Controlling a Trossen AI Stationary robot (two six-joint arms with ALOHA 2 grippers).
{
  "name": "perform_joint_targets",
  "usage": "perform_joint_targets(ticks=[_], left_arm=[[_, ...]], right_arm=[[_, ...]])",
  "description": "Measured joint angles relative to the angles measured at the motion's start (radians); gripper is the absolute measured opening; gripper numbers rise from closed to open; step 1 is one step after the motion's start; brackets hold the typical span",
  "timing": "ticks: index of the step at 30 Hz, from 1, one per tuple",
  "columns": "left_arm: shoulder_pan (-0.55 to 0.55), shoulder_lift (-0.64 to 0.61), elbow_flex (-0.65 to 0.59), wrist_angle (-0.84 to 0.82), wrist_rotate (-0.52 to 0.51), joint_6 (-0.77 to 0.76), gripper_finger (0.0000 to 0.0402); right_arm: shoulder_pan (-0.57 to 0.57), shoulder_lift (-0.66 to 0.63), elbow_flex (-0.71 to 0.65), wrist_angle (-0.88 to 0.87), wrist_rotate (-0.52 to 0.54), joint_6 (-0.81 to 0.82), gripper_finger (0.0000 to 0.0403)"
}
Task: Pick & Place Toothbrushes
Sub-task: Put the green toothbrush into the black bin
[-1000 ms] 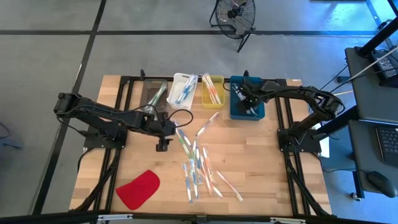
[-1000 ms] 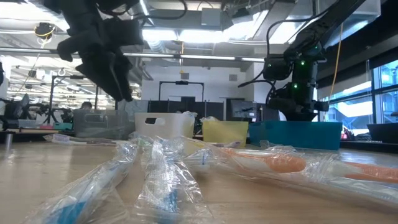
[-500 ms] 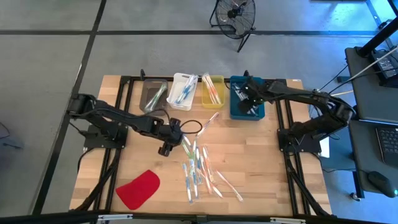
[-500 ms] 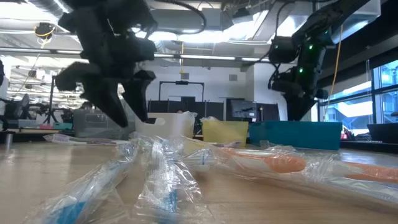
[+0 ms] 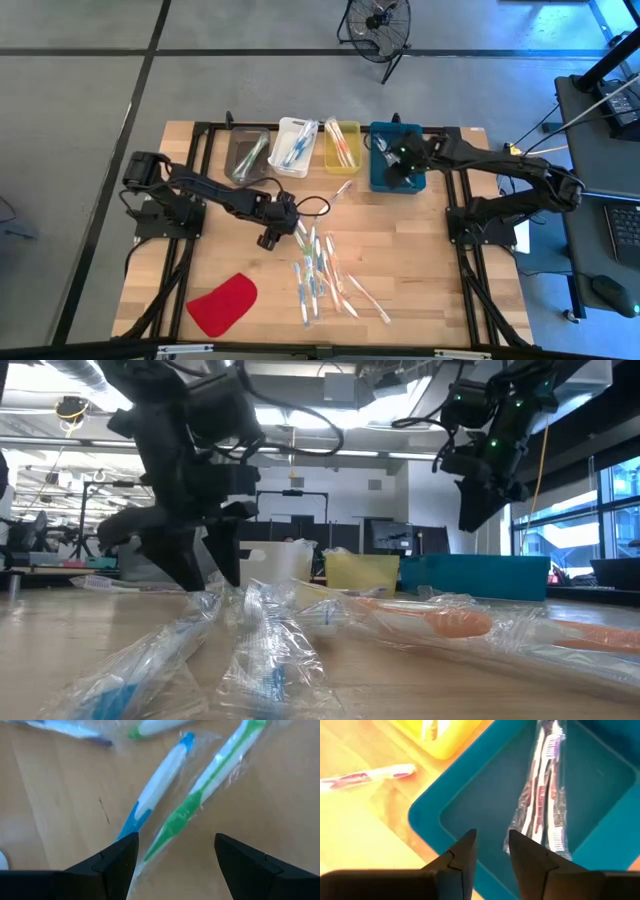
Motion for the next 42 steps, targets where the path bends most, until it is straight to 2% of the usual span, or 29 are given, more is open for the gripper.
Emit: perform_joint_targets(ticks=[11,15,22,32,42], left_arm=[[0.012,0.016,0.003,-0.013,0.045,0.01,0.0242],[0.018,0.018,0.004,-0.046,0.061,0.005,0.0217],[0.04,0.018,0.003,-0.097,0.159,-0.026,0.0164],[0.025,0.018,0.003,-0.142,0.171,-0.026,0.0092],[-0.014,0.018,0.001,-0.147,0.143,-0.1,0.0035]], right_arm=[[0.05,0.0,0.0,-0.003,0.0,0.025,0.0135],[0.062,0.0,0.0,-0.003,0.0,0.026,0.0137],[0.121,0.0,0.0,-0.003,0.0,0.053,0.0122],[0.222,0.0,0.0,0.002,0.003,0.129,0.011],[0.372,0.0,0.0,0.002,0.174,0.168,0.0126]])
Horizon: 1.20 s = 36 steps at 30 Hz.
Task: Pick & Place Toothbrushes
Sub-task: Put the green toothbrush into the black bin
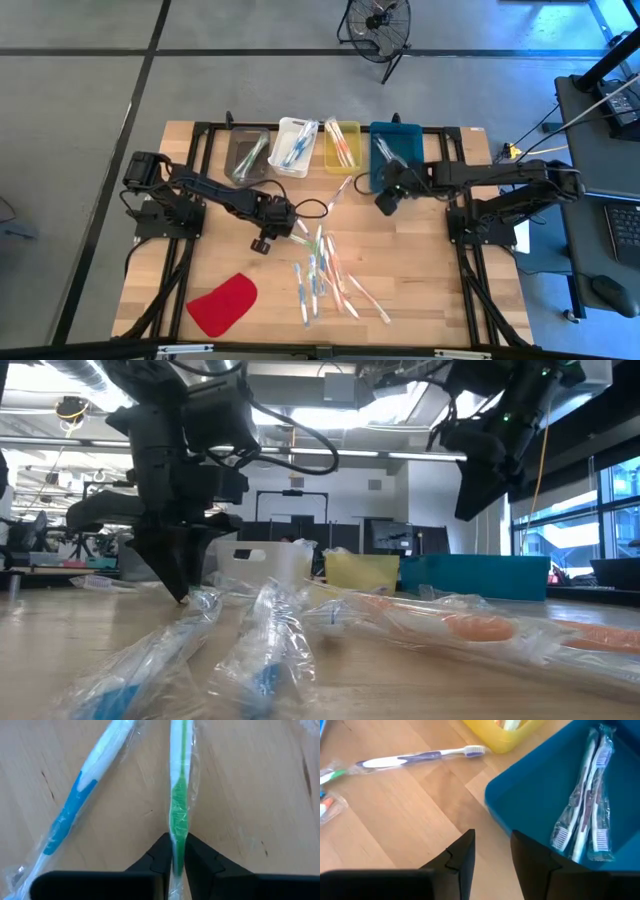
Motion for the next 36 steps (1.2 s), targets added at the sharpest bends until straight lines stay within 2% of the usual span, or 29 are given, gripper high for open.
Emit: perform_joint_targets(ticks=[5,11,23,29,36], left_arm=[[-0.006,-0.013,-0.002,0.0,-0.001,-0.041,0.003],[-0.011,-0.077,-0.01,-0.032,0.043,-0.076,0.003],[-0.042,-0.195,-0.042,-0.006,0.02,-0.142,0.0028],[-0.042,-0.212,-0.042,0.011,0.015,-0.163,0.0029],[-0.042,-0.212,-0.041,0.118,0.015,-0.163,0.0029]], right_arm=[[0.077,0.0,0.0,0.001,0.064,0.042,0.013],[0.167,0.001,-0.004,0.04,0.13,0.076,0.0122],[0.26,0.002,-0.181,0.385,0.13,0.075,0.0081],[0.297,0.002,-0.266,0.577,0.122,0.075,0.0064],[0.348,0.002,-0.339,0.755,0.122,0.067,0.0047]])
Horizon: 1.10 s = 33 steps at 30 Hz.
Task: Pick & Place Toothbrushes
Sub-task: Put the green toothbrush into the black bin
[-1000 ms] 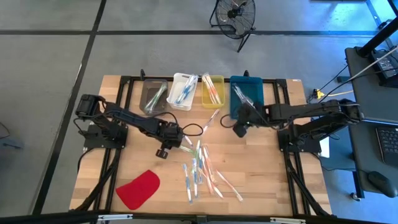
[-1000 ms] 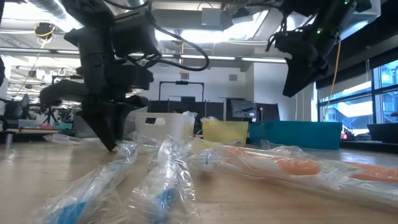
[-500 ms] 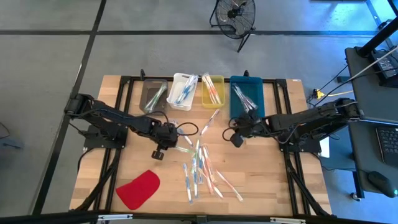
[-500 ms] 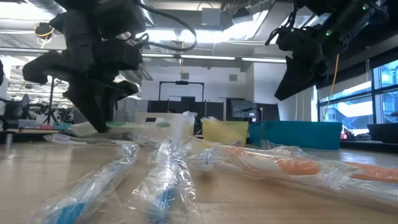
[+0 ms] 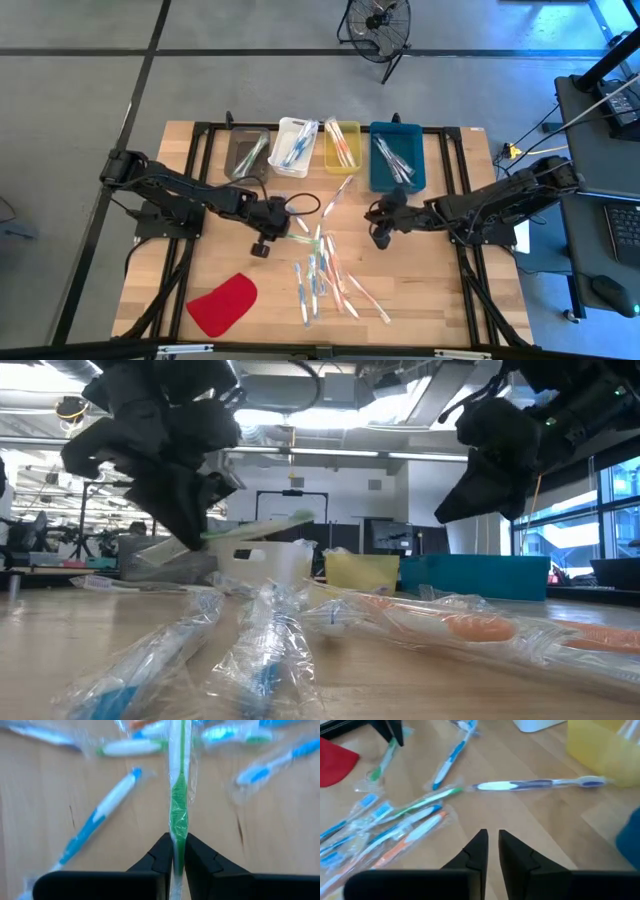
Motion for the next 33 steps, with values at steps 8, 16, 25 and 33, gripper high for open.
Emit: perform_joint_targets(ticks=[8,16,25,33], left_arm=[[-0.011,-0.001,-0.053,0.247,-0.001,-0.005,0.0029],[-0.01,-0.007,-0.169,0.438,-0.061,-0.087,0.0029],[-0.01,-0.107,-0.228,0.433,-0.324,-0.145,0.003],[0.051,-0.293,-0.242,0.333,-0.431,-0.186,0.0029]], right_arm=[[0.032,0.0,-0.023,0.062,0.0,-0.027,0.0033],[0.034,0.0,-0.023,0.072,0.0,-0.03,0.0026],[0.034,0.0,-0.023,0.076,0.0,-0.031,0.0032],[0.034,0.0,-0.023,0.076,0.0,-0.037,0.0046]])
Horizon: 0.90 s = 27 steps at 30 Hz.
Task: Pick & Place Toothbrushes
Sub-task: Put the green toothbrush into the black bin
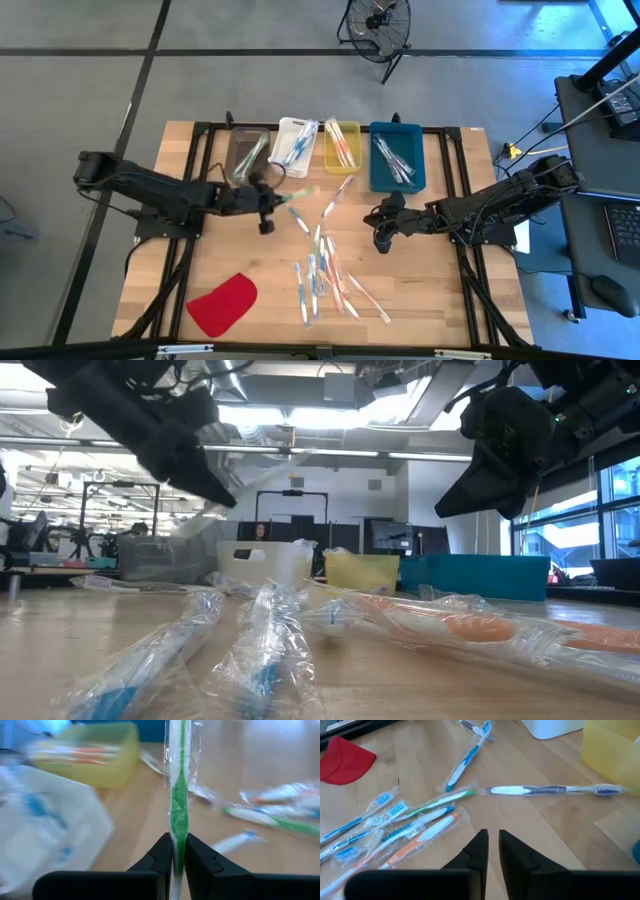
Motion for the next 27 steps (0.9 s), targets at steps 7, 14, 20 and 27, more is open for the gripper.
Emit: perform_joint_targets(ticks=[7,14,20,27], left_arm=[[0.092,-0.14,0.0,-0.07,-0.091,-0.009,0.0029],[0.21,-0.204,0.0,-0.125,-0.159,-0.035,0.0029],[0.341,-0.206,0.0,-0.137,-0.164,-0.069,0.0029],[0.502,-0.204,0.0,-0.226,-0.111,-0.164,0.0029]], right_arm=[[0.0,0.0,0.0,0.0,0.0,-0.008,0.0056],[0.0,0.0,0.0,0.0,0.0,-0.016,0.0061],[0.0,0.0,0.0,0.0,0.0,-0.016,0.0052],[0.0,0.0,0.0,0.0,0.0,-0.016,0.0036]])
